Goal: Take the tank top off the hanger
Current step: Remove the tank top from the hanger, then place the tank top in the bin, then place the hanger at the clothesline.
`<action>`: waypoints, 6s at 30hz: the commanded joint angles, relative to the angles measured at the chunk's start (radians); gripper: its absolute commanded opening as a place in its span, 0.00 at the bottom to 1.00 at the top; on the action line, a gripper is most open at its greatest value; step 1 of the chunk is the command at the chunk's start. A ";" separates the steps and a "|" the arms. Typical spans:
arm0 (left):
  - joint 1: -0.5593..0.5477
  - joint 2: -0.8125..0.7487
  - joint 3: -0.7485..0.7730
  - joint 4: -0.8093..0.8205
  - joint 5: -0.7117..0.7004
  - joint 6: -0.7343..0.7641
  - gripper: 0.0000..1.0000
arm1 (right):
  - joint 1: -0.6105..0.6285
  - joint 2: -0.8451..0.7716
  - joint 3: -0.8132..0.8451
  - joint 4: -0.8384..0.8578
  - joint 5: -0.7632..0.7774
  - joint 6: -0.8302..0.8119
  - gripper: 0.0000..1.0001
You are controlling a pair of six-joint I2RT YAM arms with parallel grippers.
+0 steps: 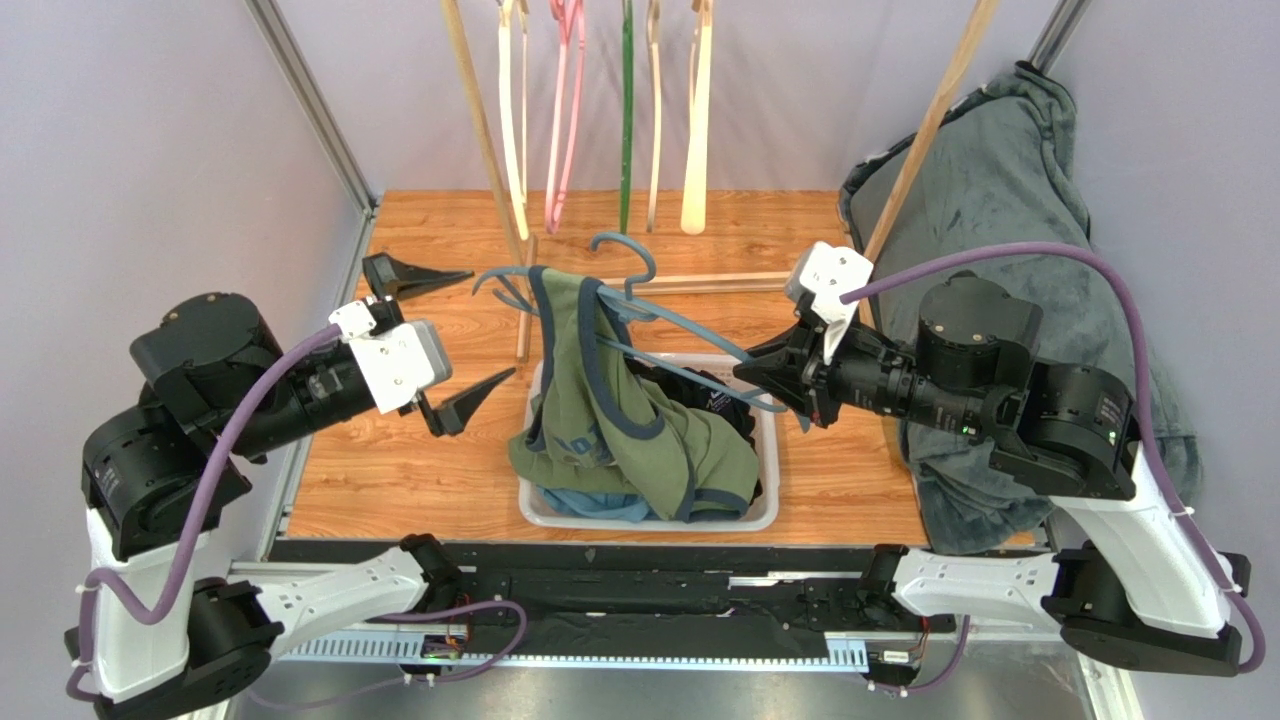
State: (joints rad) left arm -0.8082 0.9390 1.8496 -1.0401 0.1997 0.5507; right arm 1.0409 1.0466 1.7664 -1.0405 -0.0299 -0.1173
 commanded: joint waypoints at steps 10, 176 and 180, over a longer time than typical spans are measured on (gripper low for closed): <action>0.064 0.032 -0.244 0.109 0.003 -0.454 0.70 | 0.025 -0.014 0.074 0.074 0.028 -0.019 0.00; -0.013 0.083 -0.115 -0.144 0.167 -0.183 0.99 | -0.780 0.607 0.579 0.189 0.073 0.245 0.00; -0.008 0.081 -0.116 -0.137 0.158 -0.187 0.99 | -0.766 0.569 0.466 0.223 0.050 0.257 0.00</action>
State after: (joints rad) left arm -0.8234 1.0267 1.7256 -1.1938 0.3477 0.3489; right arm 0.2649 1.6592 2.3085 -0.8913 0.0601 0.1143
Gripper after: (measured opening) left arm 0.990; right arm 0.085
